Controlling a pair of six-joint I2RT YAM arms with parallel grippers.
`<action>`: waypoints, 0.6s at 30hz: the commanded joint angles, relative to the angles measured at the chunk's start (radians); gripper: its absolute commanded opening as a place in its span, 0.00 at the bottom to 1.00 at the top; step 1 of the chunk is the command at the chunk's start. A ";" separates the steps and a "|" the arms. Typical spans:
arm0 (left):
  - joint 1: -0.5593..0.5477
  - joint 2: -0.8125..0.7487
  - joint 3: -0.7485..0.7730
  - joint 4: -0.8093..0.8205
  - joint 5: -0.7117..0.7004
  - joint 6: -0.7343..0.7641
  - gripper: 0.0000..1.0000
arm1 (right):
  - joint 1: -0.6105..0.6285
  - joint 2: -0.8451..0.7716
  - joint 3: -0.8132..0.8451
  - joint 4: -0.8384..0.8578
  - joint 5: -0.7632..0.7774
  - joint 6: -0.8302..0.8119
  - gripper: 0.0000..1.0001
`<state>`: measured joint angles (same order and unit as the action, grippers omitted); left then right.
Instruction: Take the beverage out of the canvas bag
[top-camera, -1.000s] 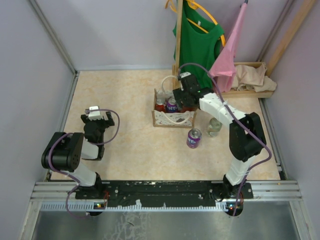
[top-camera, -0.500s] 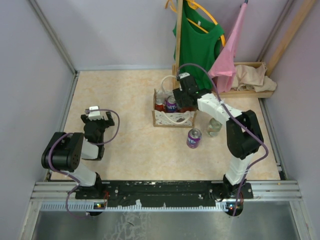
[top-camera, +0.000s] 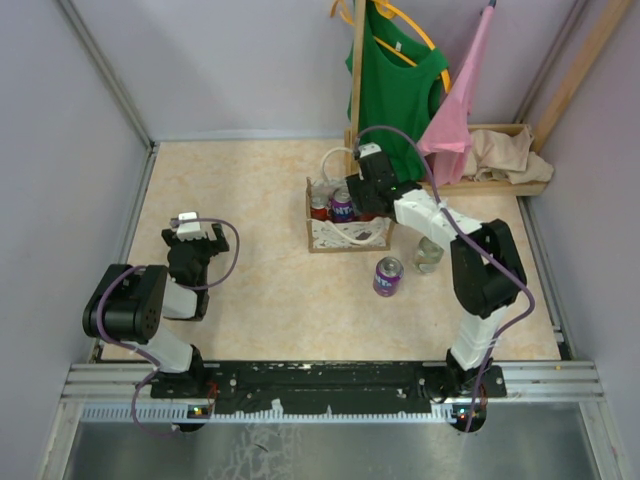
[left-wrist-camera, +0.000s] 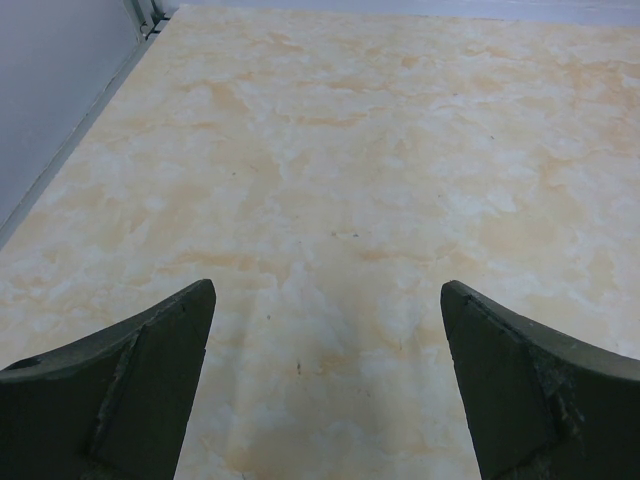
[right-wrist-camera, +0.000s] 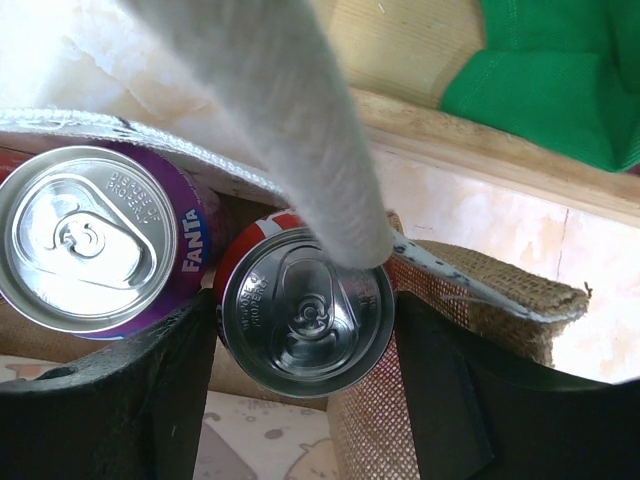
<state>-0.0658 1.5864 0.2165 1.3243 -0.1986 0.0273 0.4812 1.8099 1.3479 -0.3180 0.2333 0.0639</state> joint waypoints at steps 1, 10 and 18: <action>-0.001 0.006 -0.006 0.018 -0.004 0.005 1.00 | -0.011 -0.003 -0.058 0.025 0.028 0.007 0.00; -0.001 0.007 -0.006 0.018 -0.004 0.005 1.00 | -0.007 -0.134 -0.090 0.140 0.003 -0.016 0.00; -0.001 0.007 -0.006 0.018 -0.004 0.005 1.00 | 0.012 -0.237 -0.064 0.178 0.014 -0.041 0.00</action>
<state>-0.0658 1.5864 0.2165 1.3243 -0.1986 0.0273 0.4854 1.7058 1.2503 -0.2424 0.2199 0.0460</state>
